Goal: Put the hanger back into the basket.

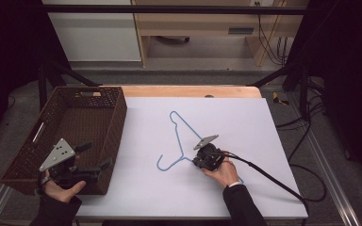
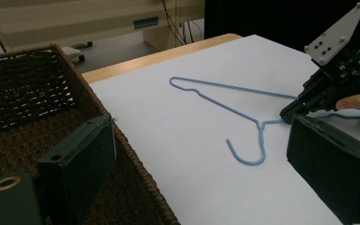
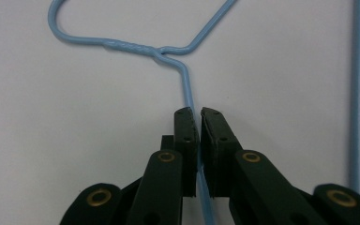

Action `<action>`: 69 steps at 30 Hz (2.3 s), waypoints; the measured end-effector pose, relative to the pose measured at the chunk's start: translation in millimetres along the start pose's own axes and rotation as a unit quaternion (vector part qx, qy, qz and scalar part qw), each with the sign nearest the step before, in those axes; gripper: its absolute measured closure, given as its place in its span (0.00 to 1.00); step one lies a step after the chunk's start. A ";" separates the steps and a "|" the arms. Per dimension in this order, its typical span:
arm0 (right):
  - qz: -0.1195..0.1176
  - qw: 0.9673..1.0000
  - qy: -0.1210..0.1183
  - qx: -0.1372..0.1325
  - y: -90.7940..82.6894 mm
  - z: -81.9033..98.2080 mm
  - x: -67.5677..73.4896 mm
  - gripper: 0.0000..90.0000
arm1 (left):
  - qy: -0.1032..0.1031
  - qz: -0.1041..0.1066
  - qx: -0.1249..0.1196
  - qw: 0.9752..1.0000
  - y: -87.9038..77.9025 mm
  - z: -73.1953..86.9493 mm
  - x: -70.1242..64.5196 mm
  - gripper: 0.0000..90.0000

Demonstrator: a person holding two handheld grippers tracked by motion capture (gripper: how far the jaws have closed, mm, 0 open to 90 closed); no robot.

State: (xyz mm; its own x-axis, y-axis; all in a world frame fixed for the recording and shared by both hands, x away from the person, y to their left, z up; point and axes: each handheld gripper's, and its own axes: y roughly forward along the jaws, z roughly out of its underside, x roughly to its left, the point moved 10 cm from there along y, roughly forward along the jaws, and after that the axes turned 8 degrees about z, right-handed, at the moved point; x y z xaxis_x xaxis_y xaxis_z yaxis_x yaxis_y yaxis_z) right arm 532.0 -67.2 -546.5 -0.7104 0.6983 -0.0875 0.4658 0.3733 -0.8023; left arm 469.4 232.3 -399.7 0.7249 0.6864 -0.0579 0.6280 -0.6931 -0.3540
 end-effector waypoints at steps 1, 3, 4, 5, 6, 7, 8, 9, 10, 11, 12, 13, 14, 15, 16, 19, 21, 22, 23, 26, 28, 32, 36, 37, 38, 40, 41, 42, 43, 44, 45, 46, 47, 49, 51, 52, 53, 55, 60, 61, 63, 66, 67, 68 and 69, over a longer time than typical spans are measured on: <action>-0.001 1.000 0.000 0.001 0.0 -0.1 0.0 0.96 | 0.000 0.000 0.000 1.000 0.1 0.0 -0.2 0.09; -0.005 1.000 -0.005 -0.001 0.1 -0.3 0.0 0.96 | 0.001 0.001 0.001 1.000 0.5 -0.1 -0.9 0.09; -0.006 1.000 -0.005 -0.001 0.1 -0.3 0.0 0.96 | 0.001 0.001 0.001 1.000 0.9 -0.3 -1.5 0.09; -0.007 1.000 -0.007 -0.002 0.0 -0.3 -0.2 0.96 | 0.001 0.002 0.001 1.000 1.1 -0.4 -2.0 0.09; -0.007 1.000 -0.008 -0.003 -0.1 -0.3 -0.1 0.96 | 0.002 0.003 0.001 1.000 1.6 -0.4 -2.7 0.09; -0.007 1.000 -0.009 -0.004 -0.2 -0.3 -0.3 0.97 | 0.003 0.003 0.002 1.000 2.0 -0.3 -3.4 0.09; -0.006 1.000 -0.011 -0.004 -0.3 -0.2 -0.9 0.97 | 0.004 0.004 0.002 1.000 2.6 -0.4 -4.3 0.09; -0.005 1.000 -0.012 -0.005 -0.5 -0.4 -1.1 0.97 | 0.004 0.005 0.002 1.000 3.1 -0.4 -5.1 0.09; -0.003 1.000 -0.010 -0.003 -0.8 -0.1 -1.6 0.97 | 0.005 0.005 0.004 1.000 3.3 -0.3 -5.7 0.09; -0.002 1.000 -0.010 -0.005 -0.8 -0.4 -2.3 0.97 | 0.005 0.006 0.004 1.000 3.5 -0.4 -6.3 0.09; -0.005 1.000 -0.006 -0.005 -1.6 -0.3 -2.0 0.97 | 0.006 0.006 0.003 1.000 3.6 -0.7 -6.7 0.09; -0.007 1.000 -0.006 -0.007 -2.0 -0.6 -2.6 0.97 | 0.005 0.007 0.003 1.000 3.5 -1.0 -7.3 0.09; -0.010 1.000 -0.002 -0.008 -2.9 -0.9 -2.4 0.97 | 0.005 0.007 0.002 1.000 3.5 -1.4 -8.0 0.09; -0.012 1.000 0.001 -0.008 -3.9 -1.3 -2.5 0.97 | 0.006 0.007 0.002 1.000 3.4 -1.6 -8.3 0.09; -0.015 1.000 0.002 -0.009 -4.6 -1.6 -2.3 0.97 | 0.006 0.007 0.002 1.000 3.4 -2.0 -8.7 0.09; -0.019 1.000 0.006 -0.017 -8.2 -3.4 -3.1 0.97 | 0.007 0.010 0.003 1.000 4.0 -2.3 -10.9 0.09; -0.024 0.999 0.016 -0.027 -13.6 -6.5 -3.4 0.97 | 0.009 0.012 0.003 1.000 5.0 -2.5 -12.9 0.09; -0.024 0.999 0.016 -0.027 -13.6 -6.5 -3.4 0.97 | 0.010 0.013 0.004 1.000 5.6 -2.5 -14.0 0.09; -0.027 0.999 0.016 -0.036 -17.2 -8.5 -4.7 0.97 | 0.010 0.014 0.004 1.000 6.3 -2.7 -15.3 0.09; -0.030 0.998 0.020 -0.043 -21.5 -10.3 -6.0 0.97 | 0.012 0.018 0.005 1.000 8.5 -3.0 -19.9 0.09; -0.033 0.998 0.026 -0.051 -24.2 -12.1 -6.7 0.97 | 0.012 0.022 0.006 1.000 10.8 -3.1 -23.4 0.09; -0.039 0.997 0.035 -0.060 -30.9 -13.4 -9.7 0.97 | 0.013 0.028 0.012 0.999 18.9 -1.5 -31.8 0.09; -0.041 0.996 0.040 -0.066 -35.5 -14.1 -11.6 0.97 | 0.009 0.035 0.017 0.999 29.7 0.9 -41.4 0.09; -0.043 0.996 0.043 -0.069 -36.4 -14.7 -11.6 0.97 | 0.009 0.037 0.018 0.999 32.3 1.5 -43.4 0.09; -0.044 0.996 0.040 -0.070 -36.9 -14.7 -11.9 0.97 | 0.012 0.040 0.022 0.999 36.5 2.8 -46.7 0.09; -0.044 0.996 0.040 -0.071 -38.1 -14.7 -12.6 0.97 | 0.014 0.042 0.026 0.999 43.1 4.0 -51.7 0.09; -0.044 0.996 0.041 -0.072 -38.7 -14.7 -12.9 0.97 | 0.014 0.045 0.027 0.999 46.3 4.4 -54.1 0.09; -0.043 0.995 0.042 -0.074 -39.1 -15.0 -13.2 0.97 | 0.011 0.045 0.026 0.999 49.2 4.5 -55.6 0.09; -0.043 0.996 0.042 -0.073 -39.6 -14.6 -13.5 0.97 | 0.009 0.047 0.027 0.998 52.8 5.0 -57.5 0.09; -0.046 0.995 0.044 -0.073 -40.0 -14.5 -13.3 0.97 | 0.006 0.052 0.029 0.998 56.3 6.0 -59.4 0.10; -0.044 0.995 0.047 -0.074 -40.3 -14.6 -13.5 0.97 | 0.002 0.058 0.030 0.998 61.4 7.1 -62.2 0.10; -0.045 0.995 0.044 -0.075 -41.1 -14.5 -14.2 0.97 | 0.001 0.060 0.032 0.998 64.6 8.0 -63.6 0.10; -0.044 0.995 0.046 -0.075 -41.7 -14.4 -14.5 0.97 | 0.005 0.060 0.038 0.997 70.1 10.1 -65.3 0.10; -0.044 0.995 0.046 -0.077 -43.0 -14.4 -15.3 0.97 | 0.005 0.063 0.045 0.997 79.2 12.9 -67.8 0.10; -0.045 0.995 0.049 -0.078 -44.1 -14.3 -15.8 0.97 | 0.003 0.068 0.048 0.997 86.8 14.2 -70.1 0.11; -0.045 0.995 0.050 -0.079 -44.6 -14.4 -15.7 0.97 | 0.001 0.070 0.049 0.996 92.3 14.4 -71.5 0.11; -0.046 0.995 0.050 -0.079 -45.2 -14.4 -15.9 0.97 | 0.000 0.072 0.050 0.996 95.6 14.6 -72.2 0.12; -0.046 0.994 0.050 -0.081 -46.4 -14.4 -16.3 0.97 | -0.003 0.079 0.053 0.995 104.7 14.9 -74.2 0.12; -0.047 0.994 0.053 -0.084 -48.4 -14.2 -17.4 0.97 | 0.000 0.087 0.062 0.994 130.5 16.9 -79.6 0.14; -0.047 0.994 0.052 -0.084 -48.9 -14.1 -17.6 0.97 | 0.001 0.088 0.064 0.994 134.2 17.6 -80.2 0.15; -0.047 0.994 0.056 -0.086 -49.5 -14.5 -17.6 0.97 | 0.005 0.088 0.067 0.994 143.7 19.1 -81.2 0.16; -0.049 0.994 0.055 -0.087 -49.5 -14.3 -17.8 0.97 | 0.005 0.086 0.071 0.994 157.0 20.0 -81.0 0.18; -0.049 0.994 0.054 -0.087 -49.6 -14.1 -17.9 0.97 | 0.005 0.088 0.070 0.994 161.0 19.8 -81.2 0.19; -0.049 0.994 0.053 -0.086 -49.6 -14.1 -18.1 0.97 | 0.005 0.088 0.069 0.994 165.0 19.2 -81.5 0.21; -0.049 0.994 0.053 -0.087 -49.7 -14.1 -18.2 0.97 | 0.003 0.090 0.067 0.994 168.5 18.6 -81.9 0.22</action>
State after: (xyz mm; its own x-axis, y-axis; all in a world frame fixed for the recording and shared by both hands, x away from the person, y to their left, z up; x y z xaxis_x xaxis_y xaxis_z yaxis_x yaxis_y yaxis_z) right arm 529.2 -89.8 -496.7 -0.7016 0.7105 0.0547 0.4882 0.5352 -0.6894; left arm 510.6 63.3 -472.0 0.8236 0.5531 -0.1257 0.4457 -0.7681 -0.4598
